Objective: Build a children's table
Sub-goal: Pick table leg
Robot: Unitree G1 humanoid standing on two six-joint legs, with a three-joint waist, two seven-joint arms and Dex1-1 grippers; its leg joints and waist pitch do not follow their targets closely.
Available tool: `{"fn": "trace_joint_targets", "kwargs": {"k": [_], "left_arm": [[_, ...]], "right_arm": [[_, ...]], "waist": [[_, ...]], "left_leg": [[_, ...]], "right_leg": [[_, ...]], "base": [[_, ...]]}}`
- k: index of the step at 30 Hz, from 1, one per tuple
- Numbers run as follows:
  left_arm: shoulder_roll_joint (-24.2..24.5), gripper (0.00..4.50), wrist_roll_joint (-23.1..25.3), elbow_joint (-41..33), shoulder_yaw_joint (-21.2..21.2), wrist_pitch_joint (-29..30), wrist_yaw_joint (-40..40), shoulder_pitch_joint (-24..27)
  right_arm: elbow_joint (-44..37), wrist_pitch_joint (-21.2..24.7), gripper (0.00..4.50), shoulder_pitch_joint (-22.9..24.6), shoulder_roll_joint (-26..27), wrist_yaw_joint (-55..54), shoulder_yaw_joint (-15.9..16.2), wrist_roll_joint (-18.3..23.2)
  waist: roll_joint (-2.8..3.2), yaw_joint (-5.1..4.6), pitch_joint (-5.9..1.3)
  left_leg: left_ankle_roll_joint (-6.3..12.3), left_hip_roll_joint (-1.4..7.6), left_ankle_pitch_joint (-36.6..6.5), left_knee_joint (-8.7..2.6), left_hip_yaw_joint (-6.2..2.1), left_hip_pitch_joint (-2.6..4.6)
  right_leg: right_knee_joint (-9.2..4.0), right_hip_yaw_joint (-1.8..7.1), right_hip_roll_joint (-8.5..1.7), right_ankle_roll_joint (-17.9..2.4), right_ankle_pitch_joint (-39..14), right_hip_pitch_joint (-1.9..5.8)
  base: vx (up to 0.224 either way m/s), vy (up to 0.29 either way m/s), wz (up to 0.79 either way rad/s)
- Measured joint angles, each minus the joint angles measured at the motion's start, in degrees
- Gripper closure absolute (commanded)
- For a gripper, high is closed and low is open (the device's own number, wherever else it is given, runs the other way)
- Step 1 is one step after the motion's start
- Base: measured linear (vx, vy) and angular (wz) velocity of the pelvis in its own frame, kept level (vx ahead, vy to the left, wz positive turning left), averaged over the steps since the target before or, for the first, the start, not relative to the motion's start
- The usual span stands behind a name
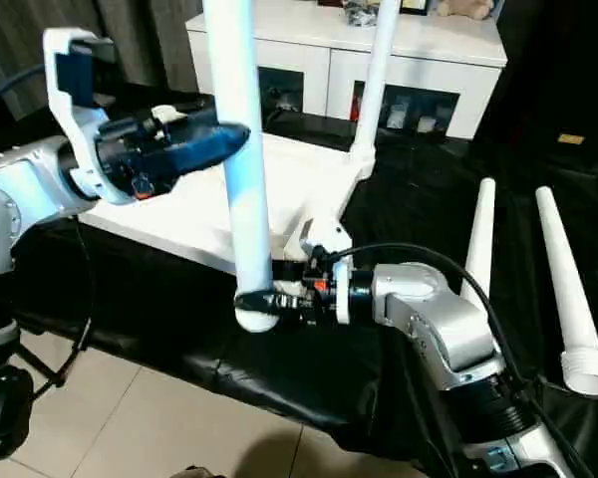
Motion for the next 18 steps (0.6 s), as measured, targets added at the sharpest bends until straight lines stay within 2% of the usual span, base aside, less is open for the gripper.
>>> {"fn": "trace_joint_targets", "kwargs": {"k": [9, 12, 14, 16, 18], "left_arm": [[-0.6, 2.59, -0.2, -0.2, -2.3, 0.6, -0.7, 1.8], [-0.1, 2.7, 1.1, -1.4, -3.4, -0.5, -1.4, 2.1], [0.2, 2.71, 1.7, -2.0, -4.1, -1.1, -1.6, 2.2], [0.2, 2.18, 2.2, -1.9, -4.7, -1.1, -1.3, 2.2], [0.3, 2.05, 3.2, -1.8, -5.5, -0.9, -0.9, 2.1]], "right_arm": [[-0.4, 0.6, 2.6, 0.1, -0.4, 1.8, 1.3, 0.1], [-0.4, 0.7, 2.6, 0.1, -0.6, 2.0, 1.6, 0.1], [-0.4, 0.9, 2.6, 0.1, -0.6, 2.1, 1.9, 0.1], [-0.4, 1.3, 2.6, 0.1, -0.7, 2.2, 2.1, 0.0], [-0.3, 1.4, 2.6, 0.1, -0.9, 2.0, 2.1, -0.2]], "waist": [[0.02, 0.02, -0.01], [0.02, 0.01, -0.01], [0.02, 0.0, -0.01], [0.02, 0.0, -0.01], [0.03, 0.04, -0.02]], "left_leg": [[0.0, 0.0, 0.0, 0.0, 0.0, -0.01], [0.0, 0.0, 0.0, 0.0, 0.0, -0.01], [0.0, 0.0, 0.0, 0.0, 0.0, 0.0], [0.0, 0.0, 0.0, 0.0, 0.0, 0.0], [0.0, 0.0, 0.0, 0.0, 0.0, 0.0]], "right_leg": [[0.0, -0.01, 0.0, 0.0, 0.0, -0.01], [0.0, 0.0, 0.0, 0.0, 0.0, 0.0], [0.0, 0.0, 0.0, 0.0, 0.0, 0.0], [0.0, -0.01, 0.0, 0.0, 0.0, 0.0], [0.0, 0.0, 0.0, 0.0, 0.0, 0.01]], "base": [[0.0, 0.0, 0.0], [0.0, 0.0, 0.0], [0.0, 0.0, 0.0], [0.0, 0.0, 0.0], [0.0, 0.0, 0.0]]}}
